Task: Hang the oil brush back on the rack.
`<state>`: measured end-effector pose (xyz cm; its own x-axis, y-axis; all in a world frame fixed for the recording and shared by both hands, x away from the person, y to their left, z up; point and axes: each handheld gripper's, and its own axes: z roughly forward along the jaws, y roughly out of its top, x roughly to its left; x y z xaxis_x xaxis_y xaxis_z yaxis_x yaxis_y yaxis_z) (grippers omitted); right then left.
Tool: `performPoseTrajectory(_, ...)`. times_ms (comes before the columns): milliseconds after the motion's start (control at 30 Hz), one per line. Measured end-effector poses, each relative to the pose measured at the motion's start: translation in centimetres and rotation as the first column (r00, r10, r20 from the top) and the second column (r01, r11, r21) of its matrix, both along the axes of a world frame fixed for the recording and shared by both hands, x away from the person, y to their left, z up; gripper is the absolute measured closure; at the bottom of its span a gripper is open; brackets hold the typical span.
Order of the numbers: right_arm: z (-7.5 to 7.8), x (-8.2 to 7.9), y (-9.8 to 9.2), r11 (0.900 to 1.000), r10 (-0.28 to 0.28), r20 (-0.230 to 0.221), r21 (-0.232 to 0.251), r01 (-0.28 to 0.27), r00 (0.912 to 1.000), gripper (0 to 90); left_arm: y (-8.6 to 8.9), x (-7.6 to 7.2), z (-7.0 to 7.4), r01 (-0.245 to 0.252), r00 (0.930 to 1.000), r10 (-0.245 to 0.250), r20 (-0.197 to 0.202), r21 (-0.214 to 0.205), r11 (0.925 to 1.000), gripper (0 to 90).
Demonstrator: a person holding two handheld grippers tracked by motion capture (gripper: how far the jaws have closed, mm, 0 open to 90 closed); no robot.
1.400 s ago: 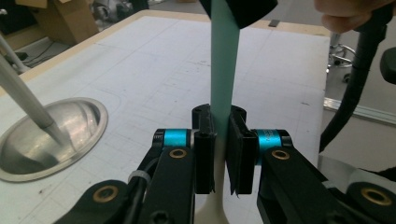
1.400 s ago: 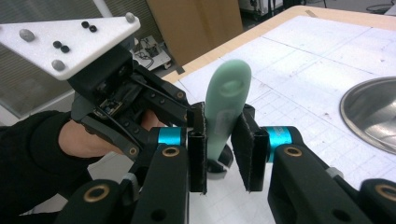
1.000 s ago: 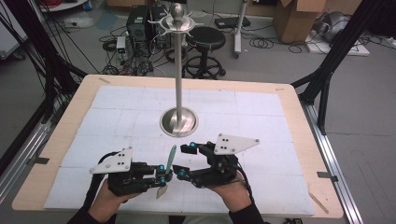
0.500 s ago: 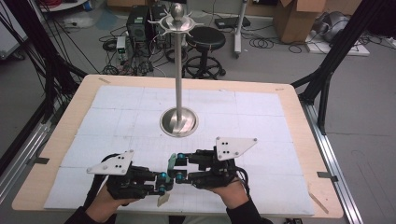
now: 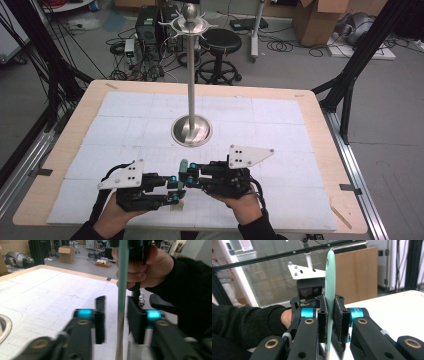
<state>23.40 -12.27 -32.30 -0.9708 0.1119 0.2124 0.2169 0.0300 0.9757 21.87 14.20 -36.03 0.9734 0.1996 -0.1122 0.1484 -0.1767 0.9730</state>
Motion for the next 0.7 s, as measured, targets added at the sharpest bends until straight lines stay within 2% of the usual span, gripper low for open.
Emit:
performPoseTrajectory(67, 0.0, -0.1, 0.1, 0.9998, -0.014, 0.005, -0.015, 0.014, 0.9999, 82.5, -0.1, 0.0, 0.0, 0.000, 0.9999, 0.000, 0.013, 0.014, 0.9999, 83.5)
performPoseTrajectory(133, 0.0, 0.0, 0.2, 0.9997, -0.008, -0.003, -0.022, 0.008, 1.0000, 79.8, -0.1, 0.0, 0.0, -0.007, 0.9998, 0.006, 0.018, 0.020, 0.9998, 84.3)
performPoseTrajectory(167, 0.0, 0.0, 0.2, 0.9999, -0.003, -0.014, -0.017, 0.003, 0.9999, 71.0, -0.1, 0.1, 0.0, -0.012, 0.9998, 0.012, 0.017, 0.021, 0.9997, 84.4)
performPoseTrajectory(200, 0.0, 0.1, 0.1, 0.9998, -0.017, -0.027, -0.006, 0.017, 0.9995, 46.8, -0.1, 0.3, 0.0, -0.015, 0.9999, 0.015, 0.006, 0.014, 0.9998, 84.4)
performPoseTrajectory(233, 0.1, 0.1, 0.0, 0.9987, -0.051, -0.045, 0.004, 0.051, 0.9977, 37.8, -0.1, 0.6, 0.0, -0.021, 0.9997, 0.021, -0.008, -0.002, 0.9998, 84.4)
performPoseTrajectory(300, 0.2, 0.0, -0.8, 0.9952, -0.095, -0.037, 0.020, 0.096, 0.9948, 32.8, 0.0, 1.2, 0.1, -0.038, 0.9990, 0.037, -0.026, -0.019, 0.9991, 84.4)
performPoseTrajectory(333, 0.3, -0.2, -1.4, 0.9917, -0.125, -0.018, 0.031, 0.125, 0.9920, 31.1, 0.1, 1.6, 0.2, -0.056, 0.9979, 0.055, -0.033, -0.026, 0.9981, 84.5)
performPoseTrajectory(400, 0.3, -0.5, -2.6, 0.9840, -0.171, -0.009, 0.050, 0.171, 0.9853, 27.1, 0.3, 2.5, 0.6, -0.093, 0.9948, 0.091, -0.046, -0.034, 0.9951, 84.5)
performPoseTrajectory(467, 0.4, -0.9, -4.4, 0.9638, -0.263, 0.028, 0.050, 0.262, 0.9643, 23.9, 0.3, 3.3, 1.2, -0.126, 0.9910, 0.125, -0.049, -0.035, 0.9913, 84.5)
performPoseTrajectory(533, 0.3, -1.3, -6.1, 0.9352, -0.351, 0.045, 0.065, 0.348, 0.9352, 20.2, 0.0, 4.2, 2.0, -0.148, 0.9882, 0.147, -0.045, -0.037, 0.9883, 84.5)
performPoseTrajectory(567, 0.3, -1.5, -6.9, 0.9177, -0.395, 0.041, 0.067, 0.392, 0.9179, 18.2, -0.1, 4.7, 2.4, -0.159, 0.9866, 0.157, -0.044, -0.035, 0.9867, 84.6)
performPoseTrajectory(633, 0.2, -1.9, -8.4, 0.8798, -0.475, 0.059, 0.040, 0.474, 0.8779, 16.8, -0.6, 5.7, 3.3, -0.175, 0.9839, 0.174, -0.040, -0.030, 0.9840, 84.6)
performPoseTrajectory(700, -0.1, -2.2, -9.7, 0.8319, -0.552, 0.090, -0.010, 0.555, 0.8290, 15.7, -1.1, 6.7, 4.2, -0.188, 0.9819, 0.188, -0.026, -0.022, 0.9818, 84.6)
